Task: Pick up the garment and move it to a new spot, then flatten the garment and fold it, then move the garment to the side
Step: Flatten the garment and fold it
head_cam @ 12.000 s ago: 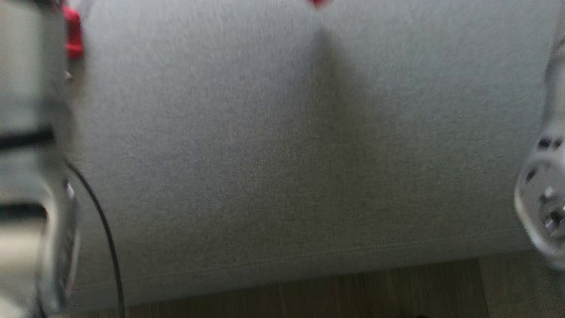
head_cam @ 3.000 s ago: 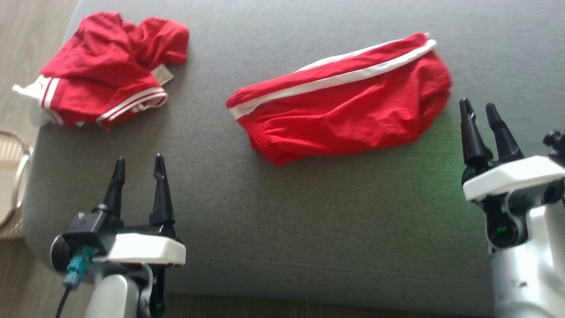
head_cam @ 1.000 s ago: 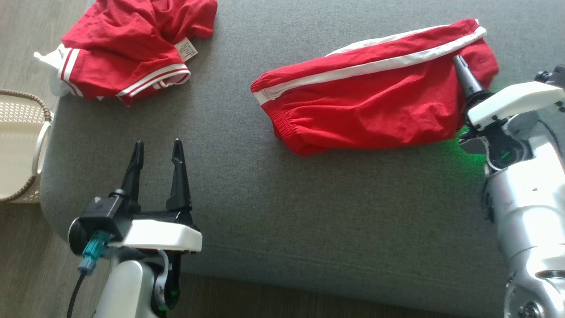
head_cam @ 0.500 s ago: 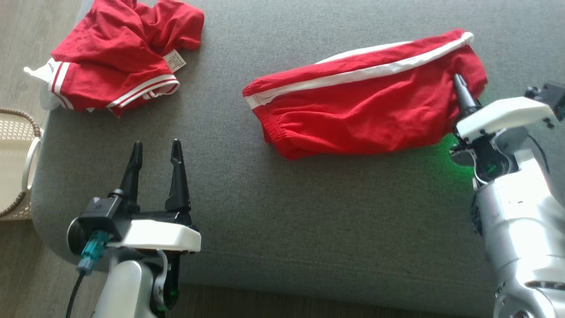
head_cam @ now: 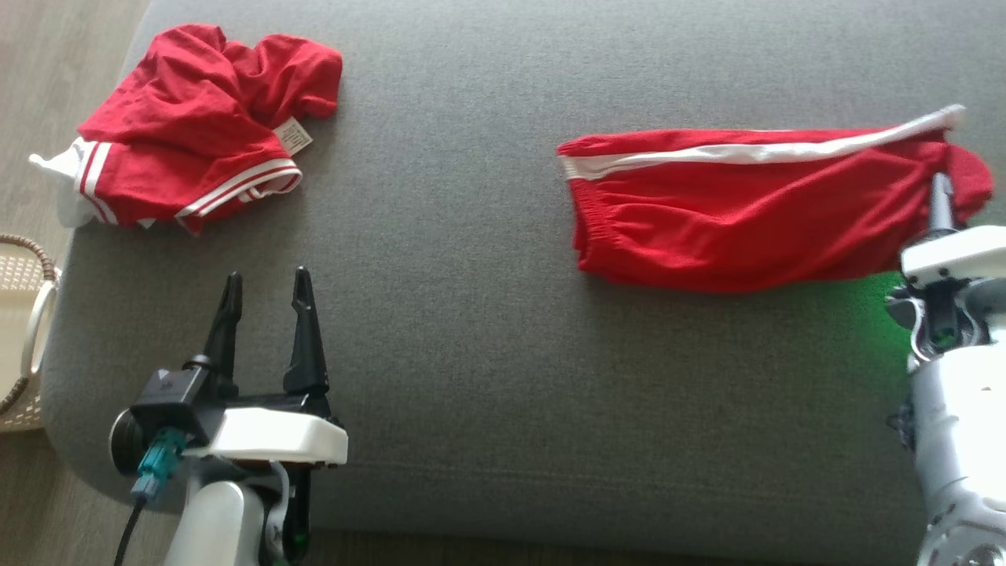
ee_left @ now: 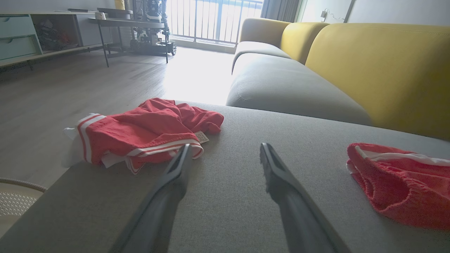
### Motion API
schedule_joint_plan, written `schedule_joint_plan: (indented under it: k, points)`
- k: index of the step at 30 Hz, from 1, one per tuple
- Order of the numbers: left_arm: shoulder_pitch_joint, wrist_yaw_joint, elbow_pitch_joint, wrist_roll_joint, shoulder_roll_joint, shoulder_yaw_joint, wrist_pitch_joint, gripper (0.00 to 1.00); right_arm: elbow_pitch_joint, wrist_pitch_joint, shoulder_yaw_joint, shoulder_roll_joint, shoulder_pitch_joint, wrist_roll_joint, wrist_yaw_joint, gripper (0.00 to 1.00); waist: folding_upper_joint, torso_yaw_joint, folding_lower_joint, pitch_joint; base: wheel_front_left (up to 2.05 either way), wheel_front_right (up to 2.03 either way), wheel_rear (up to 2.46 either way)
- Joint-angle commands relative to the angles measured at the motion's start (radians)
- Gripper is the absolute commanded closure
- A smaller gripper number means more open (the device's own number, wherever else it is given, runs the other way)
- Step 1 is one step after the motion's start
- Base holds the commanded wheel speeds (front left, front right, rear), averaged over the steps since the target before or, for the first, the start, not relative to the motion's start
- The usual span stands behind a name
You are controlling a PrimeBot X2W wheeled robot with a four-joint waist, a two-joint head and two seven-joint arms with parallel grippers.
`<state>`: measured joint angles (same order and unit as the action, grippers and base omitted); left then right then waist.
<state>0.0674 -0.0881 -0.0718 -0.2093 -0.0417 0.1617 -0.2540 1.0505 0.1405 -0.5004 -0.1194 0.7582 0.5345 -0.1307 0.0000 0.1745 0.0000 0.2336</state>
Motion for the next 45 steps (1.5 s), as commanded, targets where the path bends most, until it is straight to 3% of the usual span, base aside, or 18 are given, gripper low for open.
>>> schedule_joint_plan:
  k: [1,6,11,21,24,34,45]
  points:
    - [0.017,-0.002,0.032,0.01,-0.009,-0.036,-0.008,0.0,-0.01,0.031,-0.011,-0.018,0.012,-0.048,0.0,1.0,0.0,-0.008,0.0,-0.004,0.0,0.0,0.0]
    - [0.021,-0.004,0.032,0.007,-0.009,-0.029,-0.008,0.0,0.045,0.08,-0.109,-0.046,0.016,-0.199,0.0,1.0,0.0,-0.017,0.0,-0.008,0.0,0.0,0.0]
    - [0.021,-0.006,0.03,0.004,-0.009,-0.024,-0.008,0.0,0.055,0.095,-0.183,-0.017,0.047,-0.308,0.0,1.0,0.0,-0.018,0.0,-0.016,0.0,0.0,0.0]
    - [0.007,-0.007,0.024,0.001,-0.009,-0.037,-0.008,0.0,-0.068,0.094,-0.104,0.064,0.057,-0.395,0.0,1.0,0.0,-0.027,0.0,-0.049,0.0,0.0,0.0]
    - [0.001,-0.008,0.024,0.0,-0.009,-0.038,-0.008,0.0,-0.089,0.082,-0.043,0.068,0.05,-0.348,0.0,1.0,0.0,-0.031,0.0,-0.058,0.0,0.0,0.0]
    - [-0.009,-0.007,0.026,0.001,-0.009,-0.044,-0.008,0.0,-0.123,0.097,0.312,0.069,-0.008,-0.106,0.0,1.0,0.0,-0.045,0.0,-0.066,0.0,0.0,0.0]
    - [-0.008,-0.003,0.024,-0.004,-0.009,-0.049,-0.008,0.0,-0.282,0.08,0.623,0.069,-0.107,0.036,0.0,1.0,0.0,-0.03,0.0,-0.054,0.0,0.0,0.0]
